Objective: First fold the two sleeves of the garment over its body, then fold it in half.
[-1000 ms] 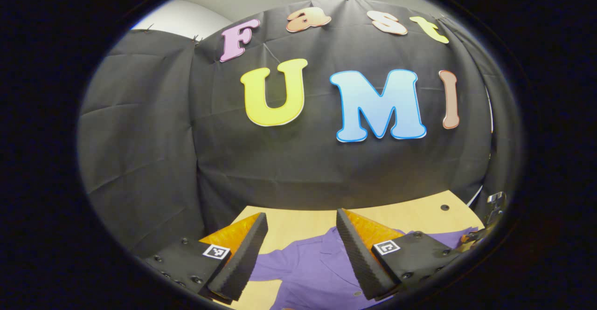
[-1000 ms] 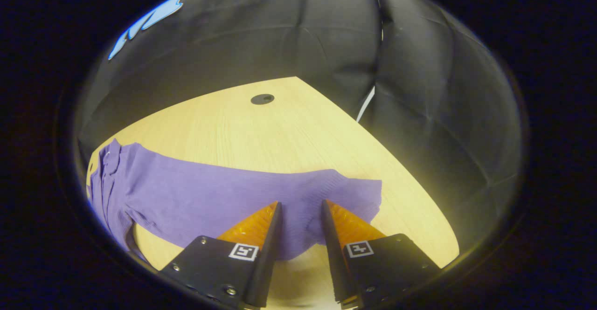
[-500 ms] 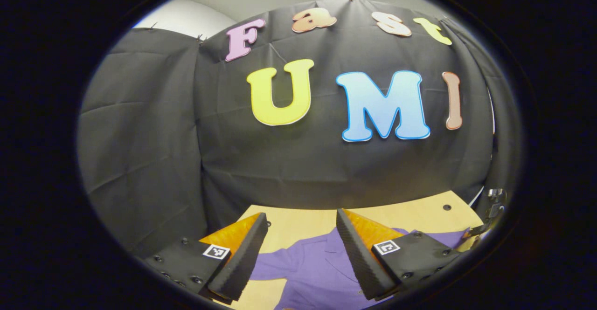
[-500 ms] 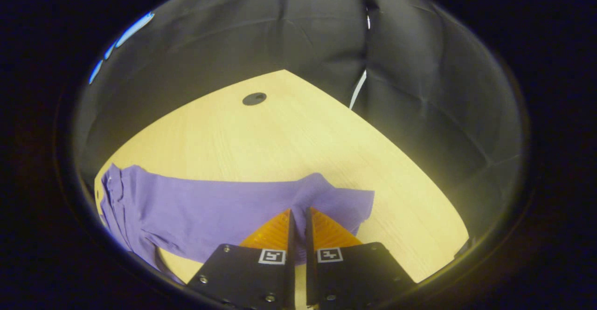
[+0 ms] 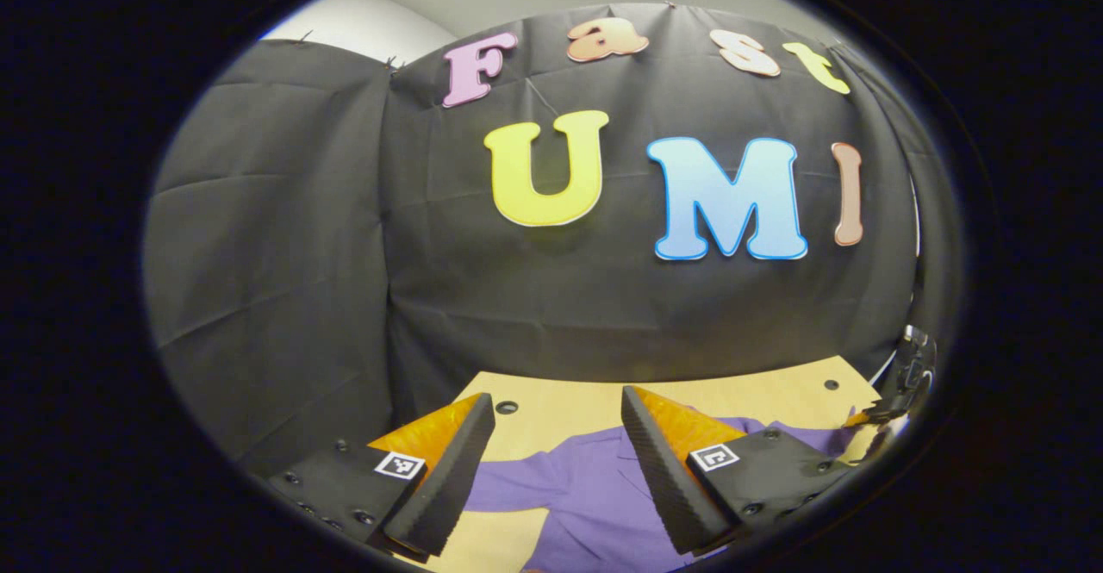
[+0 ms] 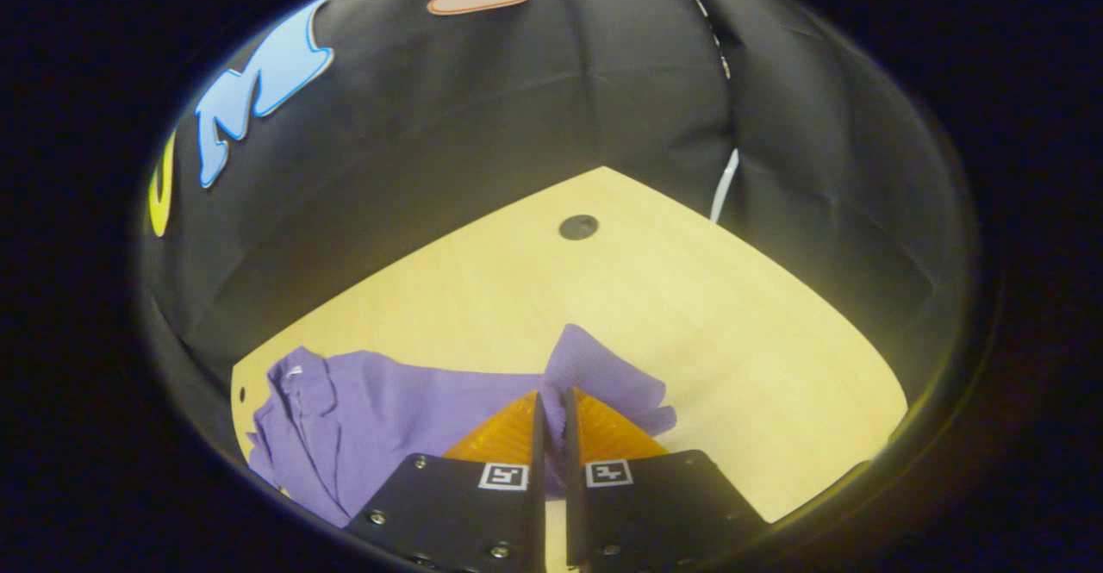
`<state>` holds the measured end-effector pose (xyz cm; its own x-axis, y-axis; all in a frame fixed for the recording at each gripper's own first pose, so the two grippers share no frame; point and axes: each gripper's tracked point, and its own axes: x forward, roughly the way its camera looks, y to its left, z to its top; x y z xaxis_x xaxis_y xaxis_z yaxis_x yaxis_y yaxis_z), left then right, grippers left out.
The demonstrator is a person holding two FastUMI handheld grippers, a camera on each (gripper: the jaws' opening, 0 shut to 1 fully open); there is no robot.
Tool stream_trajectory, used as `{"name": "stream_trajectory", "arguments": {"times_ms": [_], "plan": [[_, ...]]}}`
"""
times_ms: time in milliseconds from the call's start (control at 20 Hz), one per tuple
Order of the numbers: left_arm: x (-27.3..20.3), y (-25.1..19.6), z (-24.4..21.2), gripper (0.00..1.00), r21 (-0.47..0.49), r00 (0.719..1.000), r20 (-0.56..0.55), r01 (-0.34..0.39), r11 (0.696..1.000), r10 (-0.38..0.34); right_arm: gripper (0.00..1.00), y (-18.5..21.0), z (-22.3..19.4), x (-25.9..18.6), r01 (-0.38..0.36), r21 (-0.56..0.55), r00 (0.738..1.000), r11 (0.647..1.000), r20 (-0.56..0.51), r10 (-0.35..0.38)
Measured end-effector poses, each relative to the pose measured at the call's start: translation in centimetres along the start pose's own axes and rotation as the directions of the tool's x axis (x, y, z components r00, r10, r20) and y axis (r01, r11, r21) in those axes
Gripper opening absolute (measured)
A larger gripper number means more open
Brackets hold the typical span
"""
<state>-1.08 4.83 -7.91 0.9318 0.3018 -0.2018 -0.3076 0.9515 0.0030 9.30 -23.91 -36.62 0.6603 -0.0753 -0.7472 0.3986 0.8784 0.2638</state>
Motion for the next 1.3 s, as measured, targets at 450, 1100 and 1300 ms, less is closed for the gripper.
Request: {"name": "stream_trajectory", "arguments": {"times_ms": [450,1100,1300], "plan": [[-1.2,8.4,-2.0,1.0,-0.016,0.997,-0.031,-0.072,0.997,0.071,0.1,14.4,-1.9,-1.2,-0.166,-0.069,0.986,0.984,-0.004,0.166],[-0.1,20.9,-4.3,1.0,-0.013,0.986,-0.072,-0.154,0.988,0.153,0.1,32.5,-12.2,-3.2,-0.355,-0.186,0.933,0.916,-0.127,0.336],[-0.5,24.2,-4.8,1.0,-0.011,0.979,-0.078,-0.189,0.982,0.188,0.1,37.6,-16.2,-3.1,-0.41,-0.229,0.908,0.883,-0.191,0.372]]}}
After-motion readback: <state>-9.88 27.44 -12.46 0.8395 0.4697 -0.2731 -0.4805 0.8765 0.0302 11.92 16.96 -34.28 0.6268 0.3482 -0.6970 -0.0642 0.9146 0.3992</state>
